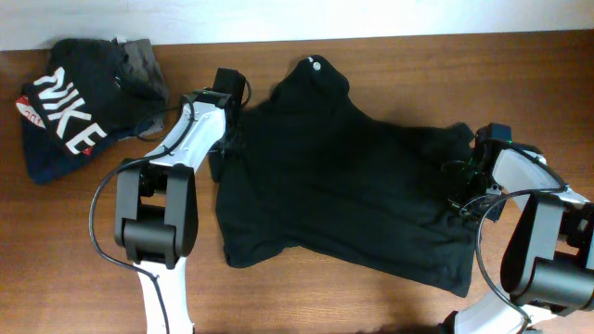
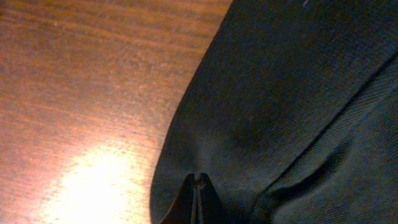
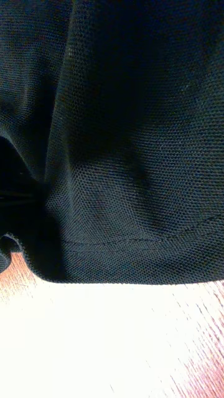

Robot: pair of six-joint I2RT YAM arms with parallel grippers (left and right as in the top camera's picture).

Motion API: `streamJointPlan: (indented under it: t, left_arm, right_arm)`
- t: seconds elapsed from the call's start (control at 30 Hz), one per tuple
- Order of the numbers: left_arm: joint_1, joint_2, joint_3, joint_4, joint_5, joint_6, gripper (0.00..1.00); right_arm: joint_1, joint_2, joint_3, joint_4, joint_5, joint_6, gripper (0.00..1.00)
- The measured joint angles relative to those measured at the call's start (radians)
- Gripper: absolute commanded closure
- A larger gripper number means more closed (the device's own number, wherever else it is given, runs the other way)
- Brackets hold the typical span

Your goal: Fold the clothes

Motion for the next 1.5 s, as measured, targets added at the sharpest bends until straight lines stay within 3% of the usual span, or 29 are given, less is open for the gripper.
streamJointPlan:
  t: [0.27,0.33,0.5,1.17,1.5]
  left_arm:
    - [-0.042,-0.148,0.001,-0.117,0.159,0.0,0.99]
    - [-0.091,-0.166,-0.003,-0.121,0.241,0.0,0.99]
    - [-0.127,-0.164,-0.095,-0.105,0.28,-0.021,0.99]
    - [0.018,-0.157,-0.261,0.064,0.263,-0.027,0.98]
    - [0.039,-0.177,-0.264,0.031,0.227,-0.023,1.0]
  right_arm:
    - [0.0,0.0,0.0,0.011,-0.008,0.0,0.96]
    - [0.0,0.0,0.0,0.011,-0.014,0.001,0.96]
    - [0.0,0.0,0.0,0.011,-0.023,0.001,0.96]
    - [0.0,0.0,0.0,0.009,-0.031,0.0,0.96]
    - [0.0,0.0,0.001,0.002,-0.035,0.0,0.96]
